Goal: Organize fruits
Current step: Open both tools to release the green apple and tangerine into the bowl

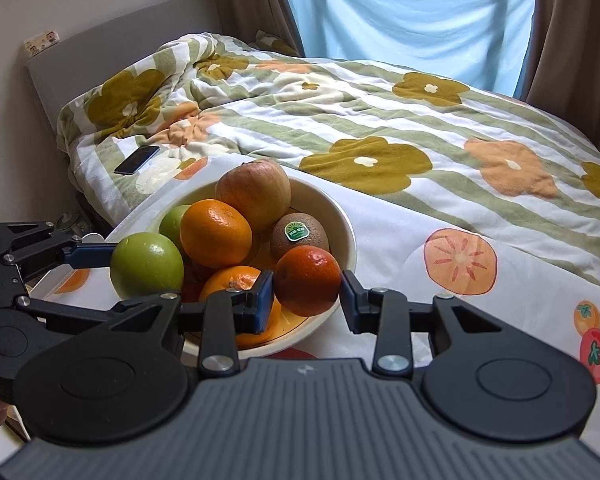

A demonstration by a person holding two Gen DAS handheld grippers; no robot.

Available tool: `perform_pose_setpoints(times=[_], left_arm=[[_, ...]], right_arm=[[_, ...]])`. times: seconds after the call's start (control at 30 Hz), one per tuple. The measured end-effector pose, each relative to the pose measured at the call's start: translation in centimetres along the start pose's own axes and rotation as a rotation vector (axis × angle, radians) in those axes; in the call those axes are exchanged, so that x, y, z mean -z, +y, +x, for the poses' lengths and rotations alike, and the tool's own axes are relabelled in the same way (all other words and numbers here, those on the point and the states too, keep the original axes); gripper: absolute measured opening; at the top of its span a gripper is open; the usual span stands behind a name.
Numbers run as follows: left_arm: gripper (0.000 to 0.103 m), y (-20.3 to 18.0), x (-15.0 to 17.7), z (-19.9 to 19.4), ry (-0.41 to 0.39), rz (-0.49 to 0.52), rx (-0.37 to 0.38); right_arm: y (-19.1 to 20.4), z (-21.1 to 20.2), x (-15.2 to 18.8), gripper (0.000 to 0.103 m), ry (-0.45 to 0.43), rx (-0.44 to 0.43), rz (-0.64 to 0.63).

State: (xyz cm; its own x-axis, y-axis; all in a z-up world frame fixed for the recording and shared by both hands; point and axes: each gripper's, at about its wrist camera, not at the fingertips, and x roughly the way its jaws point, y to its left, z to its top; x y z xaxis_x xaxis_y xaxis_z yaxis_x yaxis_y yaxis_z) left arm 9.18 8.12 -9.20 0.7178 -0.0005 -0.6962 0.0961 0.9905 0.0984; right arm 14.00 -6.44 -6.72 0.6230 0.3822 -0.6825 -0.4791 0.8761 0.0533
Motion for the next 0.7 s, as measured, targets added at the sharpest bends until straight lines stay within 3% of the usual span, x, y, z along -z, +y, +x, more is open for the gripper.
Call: perform_pose_setpoints(times=[0.2,0.27,0.33,0.7], left_arm=[[0.064,-0.3,0.1,0.3,0.005,0.022,0.004],[0.077,-0.3,0.0,-0.1,-0.018,0.028,0.004],[0.081,-0.3,-0.2,-0.5,-0.033,0.033,0.004],[0.081,0.9,-0.5,-1.7,-0.043,0.029,0.002]], right_arm=[[-0.2,0.5,-0.1,0.050,0.006,0.013,0.013],[-0.2,0.5,-0.1,0.050,0.007,0.012,0.013],[-0.2,0.6,-0.1,0.050,0.008,0.010,0.013],[0.4,1.7,-0.3,0.050,0.024,0.014,0.018]])
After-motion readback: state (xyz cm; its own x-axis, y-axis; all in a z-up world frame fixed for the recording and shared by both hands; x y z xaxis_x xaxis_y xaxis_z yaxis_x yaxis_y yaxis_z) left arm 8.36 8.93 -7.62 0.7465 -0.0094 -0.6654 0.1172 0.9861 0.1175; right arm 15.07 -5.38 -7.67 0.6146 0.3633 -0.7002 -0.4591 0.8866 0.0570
